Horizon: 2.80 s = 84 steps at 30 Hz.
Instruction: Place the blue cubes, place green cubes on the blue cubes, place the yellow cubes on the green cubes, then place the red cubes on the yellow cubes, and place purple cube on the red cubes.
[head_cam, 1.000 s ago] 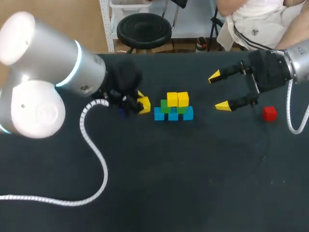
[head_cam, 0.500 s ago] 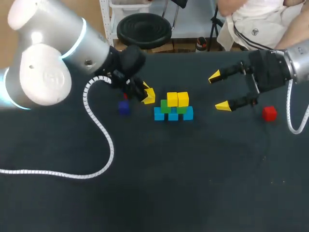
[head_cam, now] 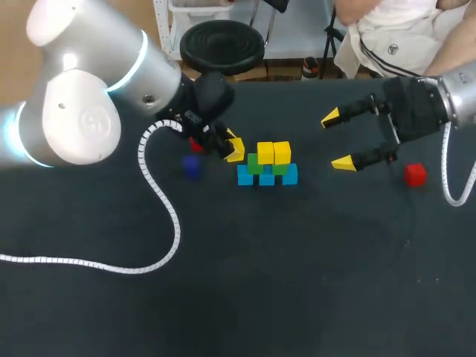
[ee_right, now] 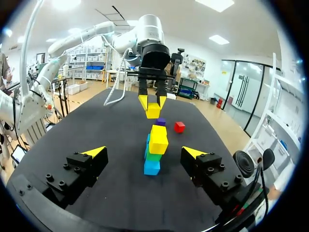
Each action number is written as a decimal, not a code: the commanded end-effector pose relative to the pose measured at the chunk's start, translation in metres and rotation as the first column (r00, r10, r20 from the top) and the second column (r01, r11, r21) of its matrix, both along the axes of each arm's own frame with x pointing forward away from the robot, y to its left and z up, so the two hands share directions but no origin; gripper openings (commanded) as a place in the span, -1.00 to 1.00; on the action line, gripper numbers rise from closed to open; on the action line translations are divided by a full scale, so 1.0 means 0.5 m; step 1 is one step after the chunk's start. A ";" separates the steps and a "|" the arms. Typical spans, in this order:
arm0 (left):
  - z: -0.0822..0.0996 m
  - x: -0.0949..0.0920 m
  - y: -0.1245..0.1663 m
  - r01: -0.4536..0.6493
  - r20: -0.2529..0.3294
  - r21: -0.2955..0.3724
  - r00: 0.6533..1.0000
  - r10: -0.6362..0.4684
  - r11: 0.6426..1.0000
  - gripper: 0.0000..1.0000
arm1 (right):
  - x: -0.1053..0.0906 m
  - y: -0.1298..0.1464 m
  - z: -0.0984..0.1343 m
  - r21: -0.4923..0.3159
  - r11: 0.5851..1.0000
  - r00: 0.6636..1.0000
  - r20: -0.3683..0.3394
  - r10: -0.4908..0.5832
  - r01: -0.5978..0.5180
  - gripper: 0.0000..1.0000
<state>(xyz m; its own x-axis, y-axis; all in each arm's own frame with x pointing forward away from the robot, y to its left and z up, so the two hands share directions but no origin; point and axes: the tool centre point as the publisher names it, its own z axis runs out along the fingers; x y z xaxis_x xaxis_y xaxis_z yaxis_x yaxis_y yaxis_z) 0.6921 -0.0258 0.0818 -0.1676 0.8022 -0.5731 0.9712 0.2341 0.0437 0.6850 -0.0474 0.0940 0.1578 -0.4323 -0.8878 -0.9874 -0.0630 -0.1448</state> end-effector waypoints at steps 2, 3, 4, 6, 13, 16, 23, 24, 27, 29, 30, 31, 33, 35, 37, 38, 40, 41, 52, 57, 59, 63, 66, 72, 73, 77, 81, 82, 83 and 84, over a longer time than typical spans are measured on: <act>0.000 0.002 -0.001 0.000 -0.002 0.003 1.000 0.000 1.000 -1.00 | 0.000 0.001 -0.001 0.001 1.000 1.000 0.001 0.000 0.000 1.00; 0.000 0.002 -0.001 0.000 -0.002 0.003 1.000 0.000 1.000 -1.00 | 0.000 0.001 -0.001 0.001 1.000 1.000 0.001 0.000 0.000 1.00; 0.000 0.002 -0.001 0.000 -0.002 0.003 1.000 0.000 1.000 -1.00 | 0.000 0.001 -0.001 0.001 1.000 1.000 0.001 0.000 0.000 1.00; 0.000 0.002 -0.001 0.000 -0.002 0.003 1.000 0.000 1.000 -1.00 | 0.000 0.001 -0.001 0.001 1.000 1.000 0.001 0.000 0.000 1.00; 0.024 0.033 -0.031 0.117 0.005 -0.002 0.993 -0.117 0.993 -1.00 | 0.000 0.001 -0.001 0.001 1.000 1.000 0.001 0.000 0.000 1.00; 0.024 0.040 -0.034 0.125 0.005 0.006 0.992 -0.125 0.992 -1.00 | 0.000 0.001 -0.001 0.001 1.000 1.000 0.001 0.000 0.000 1.00; 0.004 0.045 -0.031 0.130 -0.033 -0.012 0.991 -0.130 0.991 -1.00 | 0.000 0.001 -0.001 0.001 1.000 1.000 0.001 0.000 0.000 1.00; 0.000 0.045 -0.030 0.127 -0.035 -0.017 0.991 -0.128 0.992 -1.00 | 0.000 0.001 -0.001 0.001 1.000 1.000 0.001 0.000 0.000 1.00; -0.007 0.043 -0.028 0.130 -0.044 -0.026 0.990 -0.131 0.991 -1.00 | 0.000 0.001 -0.001 0.001 1.000 1.000 0.001 0.000 0.000 1.00; -0.011 0.039 -0.027 0.132 -0.047 -0.029 0.990 -0.133 0.991 -1.00 | 0.000 0.001 -0.001 0.001 1.000 1.000 0.001 0.000 0.000 1.00; -0.013 0.038 -0.025 0.131 -0.050 -0.029 0.990 -0.132 0.991 -1.00 | 0.000 0.001 -0.001 0.001 1.000 1.000 0.001 0.000 0.000 1.00; -0.014 0.037 -0.024 0.131 -0.049 -0.037 0.990 -0.133 0.991 -1.00 | 0.000 0.001 -0.001 0.001 1.000 1.000 0.001 0.000 0.000 1.00; -0.016 0.034 -0.021 0.132 -0.050 -0.040 0.990 -0.134 0.990 -1.00 | 0.000 0.001 -0.001 0.001 1.000 1.000 0.001 0.000 0.000 1.00; -0.017 0.033 -0.020 0.136 -0.047 -0.050 0.989 -0.138 0.989 -1.00 | 0.000 0.001 -0.001 0.001 1.000 1.000 0.001 0.000 0.000 1.00; -0.018 0.034 -0.020 0.145 -0.048 -0.059 0.988 -0.148 0.988 -1.00 | 0.000 0.001 -0.001 0.001 1.000 1.000 0.001 0.000 0.000 1.00; -0.018 0.033 -0.022 0.153 -0.049 -0.062 0.986 -0.157 0.986 -1.00 | 0.000 0.001 -0.001 0.001 1.000 1.000 0.001 0.000 0.000 1.00; -0.018 0.032 -0.026 0.172 -0.052 -0.070 0.983 -0.176 0.983 -1.00 | 0.000 0.001 -0.001 0.001 1.000 1.000 0.001 0.000 0.000 1.00; -0.018 0.031 -0.029 0.176 -0.052 -0.069 0.982 -0.179 0.982 -1.00 | 0.000 0.001 -0.001 0.001 1.000 1.000 0.001 0.000 0.000 1.00; -0.014 0.013 -0.052 0.186 -0.047 -0.068 0.981 -0.189 0.980 -1.00 | 0.000 0.001 -0.001 0.001 1.000 1.000 0.001 0.000 0.000 1.00; -0.017 0.010 -0.055 0.189 -0.051 -0.069 0.980 -0.193 0.980 -1.00 | 0.000 0.001 -0.001 0.001 1.000 1.000 0.001 0.000 0.000 1.00; -0.017 0.010 -0.056 0.191 -0.053 -0.070 0.979 -0.194 0.979 -1.00 | 0.000 0.001 -0.001 0.001 1.000 1.000 0.001 0.000 0.000 1.00; -0.017 0.010 -0.058 0.193 -0.053 -0.071 0.979 -0.197 0.979 -1.00 | 0.000 0.001 -0.001 0.001 1.000 1.000 0.001 0.000 0.000 1.00; -0.019 0.010 -0.059 0.193 -0.056 -0.072 0.979 -0.197 0.979 -1.00 | 0.000 0.001 -0.001 0.001 1.000 1.000 0.001 0.000 0.000 1.00; -0.021 0.009 -0.062 0.194 -0.060 -0.074 0.978 -0.198 0.978 -1.00 | 0.000 0.001 -0.001 0.001 1.000 1.000 0.001 0.000 0.000 1.00; -0.023 0.009 -0.062 0.193 -0.061 -0.075 0.978 -0.197 0.978 -1.00 | 0.000 0.001 -0.001 0.001 1.000 1.000 0.001 0.000 0.000 1.00; -0.024 0.010 -0.061 0.188 -0.061 -0.073 0.979 -0.193 0.979 -1.00 | 0.000 0.001 -0.001 0.001 1.000 1.000 0.001 0.000 0.000 1.00; -0.024 0.013 -0.057 0.186 -0.058 -0.071 0.980 -0.190 0.980 -1.00 | 0.000 0.001 -0.001 0.001 1.000 1.000 0.001 0.000 0.000 1.00; -0.025 0.014 -0.055 0.184 -0.057 -0.070 0.980 -0.189 0.980 -1.00 | 0.000 0.001 -0.001 0.001 1.000 1.000 0.001 0.000 0.000 1.00; -0.025 0.015 -0.053 0.183 -0.057 -0.070 0.981 -0.187 0.981 -1.00 | 0.000 0.001 -0.001 0.001 1.000 1.000 0.001 0.000 0.000 1.00; -0.027 0.017 -0.052 0.179 -0.057 -0.067 0.981 -0.183 0.982 -1.00 | 0.000 0.001 -0.001 0.001 1.000 1.000 0.001 0.000 0.000 1.00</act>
